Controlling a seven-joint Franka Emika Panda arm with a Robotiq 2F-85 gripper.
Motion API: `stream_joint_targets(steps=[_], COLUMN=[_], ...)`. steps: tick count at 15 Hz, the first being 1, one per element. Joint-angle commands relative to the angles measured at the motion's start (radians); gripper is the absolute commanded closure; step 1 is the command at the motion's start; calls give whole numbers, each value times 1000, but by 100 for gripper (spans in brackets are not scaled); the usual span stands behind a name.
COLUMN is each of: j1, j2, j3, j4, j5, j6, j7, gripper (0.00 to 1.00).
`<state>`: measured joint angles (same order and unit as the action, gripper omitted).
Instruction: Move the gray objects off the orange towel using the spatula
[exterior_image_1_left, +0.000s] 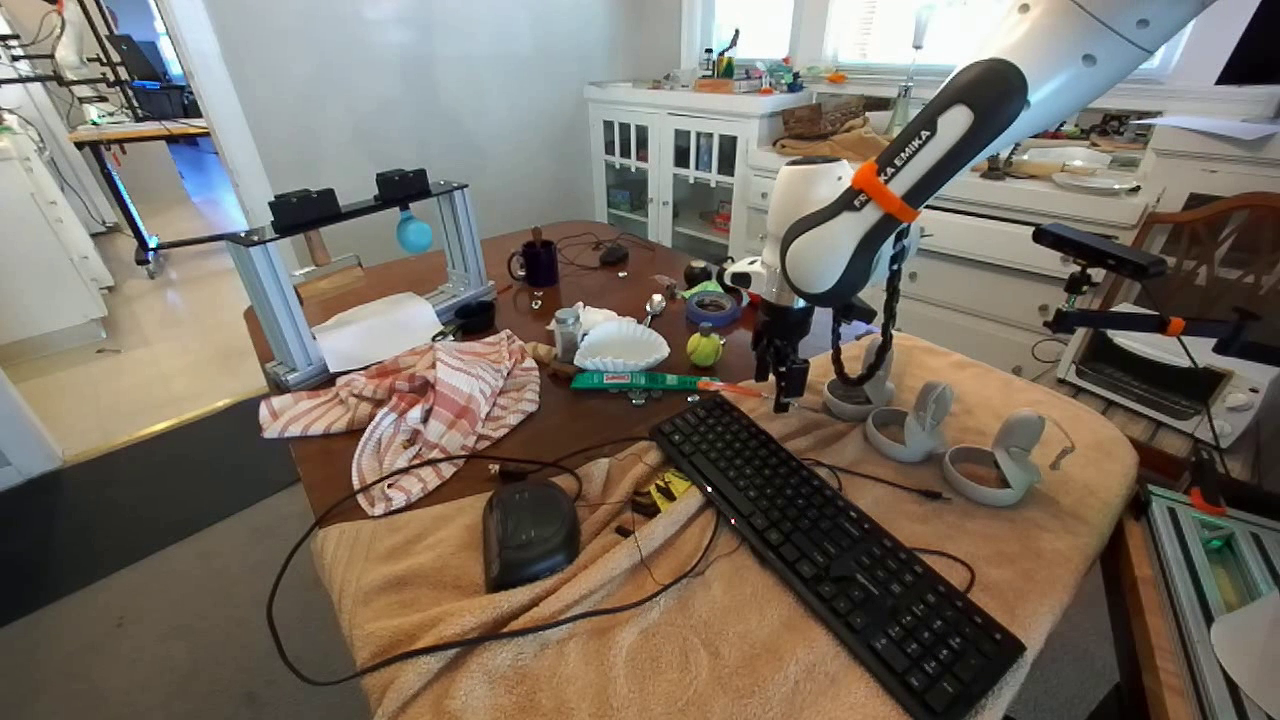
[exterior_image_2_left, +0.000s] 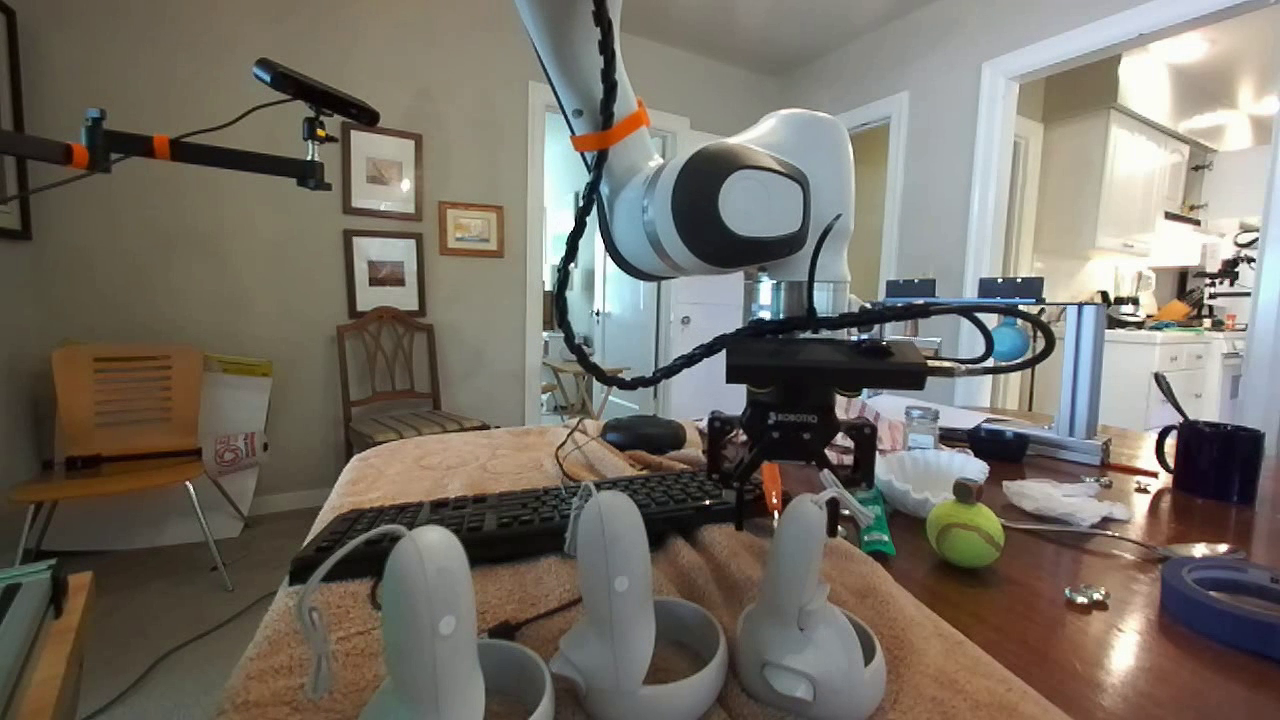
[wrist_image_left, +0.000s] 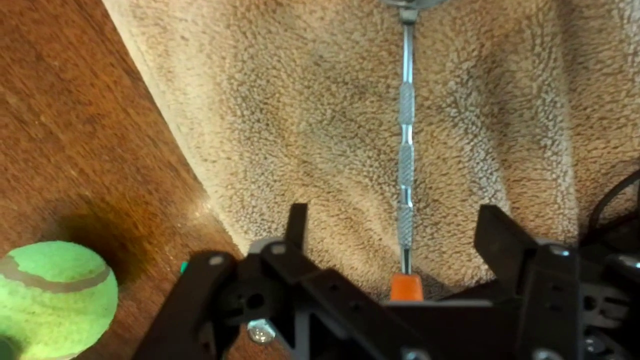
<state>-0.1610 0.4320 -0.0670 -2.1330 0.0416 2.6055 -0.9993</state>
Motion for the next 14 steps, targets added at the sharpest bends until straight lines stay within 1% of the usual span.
stream_joint_targets(steps=[1,3,5,6,7,8,14], j1=[-18,-20,-21,-20,-21,-22,-22], j2=[27,29,28,28,27,24,17], j3=[19,24,28,28,29,32,40], j4=[36,39,37,36,35,32,26], j5=[-43,-45,-50,-53,-54,-53,-56], j6=[-28,-24,-24,-23,-24,-25,-37], j7=[35,34,35,36,36,34,33], gripper=[37,48,47,51,48,50,55])
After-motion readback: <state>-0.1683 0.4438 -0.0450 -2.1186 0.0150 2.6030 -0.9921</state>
